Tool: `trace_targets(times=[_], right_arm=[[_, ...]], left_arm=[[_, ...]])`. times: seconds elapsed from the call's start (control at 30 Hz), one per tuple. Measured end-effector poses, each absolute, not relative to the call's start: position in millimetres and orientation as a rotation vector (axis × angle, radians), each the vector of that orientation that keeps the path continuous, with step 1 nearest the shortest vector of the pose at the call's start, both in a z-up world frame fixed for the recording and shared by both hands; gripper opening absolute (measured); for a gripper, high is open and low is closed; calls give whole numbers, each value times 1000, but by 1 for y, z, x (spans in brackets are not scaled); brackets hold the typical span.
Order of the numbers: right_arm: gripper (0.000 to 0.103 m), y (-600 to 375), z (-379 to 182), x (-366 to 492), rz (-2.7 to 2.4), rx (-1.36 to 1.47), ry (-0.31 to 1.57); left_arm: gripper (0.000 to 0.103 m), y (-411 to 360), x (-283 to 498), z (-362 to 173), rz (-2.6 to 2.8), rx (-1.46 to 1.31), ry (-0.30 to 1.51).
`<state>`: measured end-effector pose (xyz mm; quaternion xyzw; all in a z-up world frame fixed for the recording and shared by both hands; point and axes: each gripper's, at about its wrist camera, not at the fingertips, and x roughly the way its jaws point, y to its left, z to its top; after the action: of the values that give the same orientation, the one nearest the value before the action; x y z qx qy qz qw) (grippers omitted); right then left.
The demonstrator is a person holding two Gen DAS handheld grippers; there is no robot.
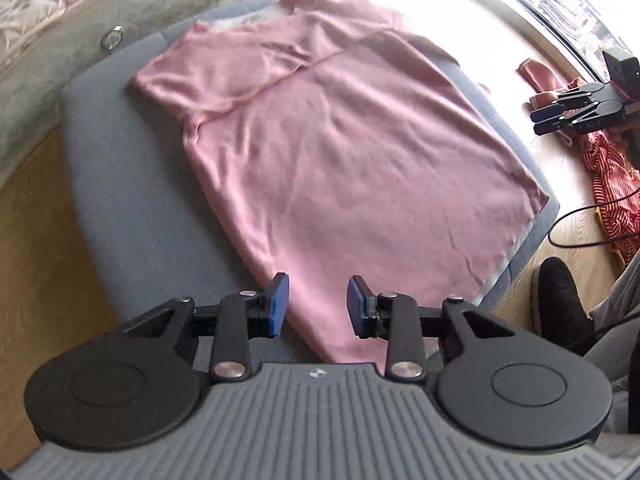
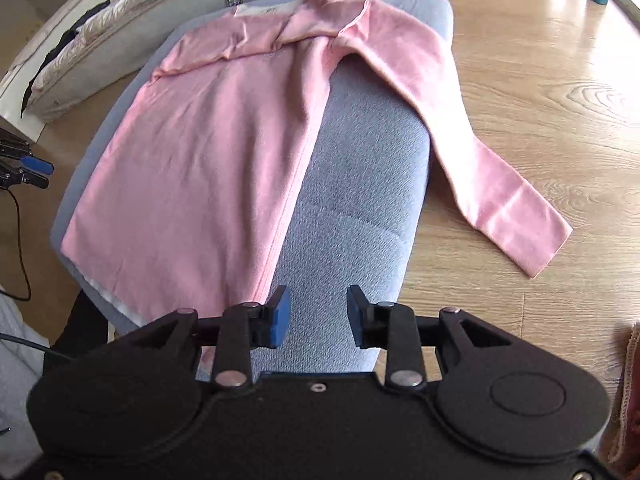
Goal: Fold clothes
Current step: 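Grasp the sleeve cuff hanging off the ottoman with the right gripper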
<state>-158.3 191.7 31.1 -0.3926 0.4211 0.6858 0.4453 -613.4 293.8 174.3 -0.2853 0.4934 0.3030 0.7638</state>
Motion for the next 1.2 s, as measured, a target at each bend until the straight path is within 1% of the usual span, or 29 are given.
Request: trace_targets(times=[0.1, 0.13, 0.2, 0.27, 0.33, 0.4, 0.43, 0.57, 0.67, 0.73, 0.77, 0.8, 0.83, 0.9, 1.13, 1.17, 1.2], right_arm=[[41, 191, 35, -154, 1709, -887, 946], [42, 192, 39, -149, 1702, -845, 914], [46, 193, 37, -141, 1671, -779, 893], [48, 193, 27, -123, 1613, -729, 875], [50, 199, 12, -94, 1520, -697, 885], [50, 207, -7, -66, 1405, -647, 893], [50, 211, -16, -55, 1356, -625, 907], [50, 218, -56, 7, 1196, -342, 1057], [50, 219, -75, 22, 1161, -285, 1056], [47, 220, -82, 23, 1171, -294, 1039], [37, 222, -85, 20, 1192, -319, 1028], [24, 224, -87, 18, 1206, -349, 1014], [22, 224, -87, 12, 1213, -390, 965], [23, 228, -87, 4, 1223, -458, 911], [23, 233, -85, -13, 1225, -597, 806], [22, 234, -85, -16, 1225, -625, 788], [16, 233, -86, -18, 1235, -642, 774]], left_arm=[[45, 320, -561, 192, 597, -538, 1090], [46, 327, -543, 198, 586, -509, 1107], [47, 338, -523, 212, 573, -458, 1127], [51, 345, -497, 225, 595, -411, 1126], [56, 350, -474, 237, 640, -385, 1104], [59, 353, -459, 244, 701, -398, 1066], [59, 355, -452, 246, 732, -406, 1048], [59, 366, -441, 235, 848, -543, 1006], [59, 374, -436, 218, 853, -650, 948], [59, 380, -430, 204, 835, -689, 944], [59, 382, -426, 200, 830, -692, 962], [59, 385, -422, 196, 824, -695, 980], [59, 387, -418, 192, 817, -698, 995], [59, 390, -413, 188, 791, -702, 990], [60, 383, -411, 182, 777, -665, 1031], [60, 382, -412, 182, 776, -667, 1034], [60, 381, -415, 182, 774, -672, 1031]])
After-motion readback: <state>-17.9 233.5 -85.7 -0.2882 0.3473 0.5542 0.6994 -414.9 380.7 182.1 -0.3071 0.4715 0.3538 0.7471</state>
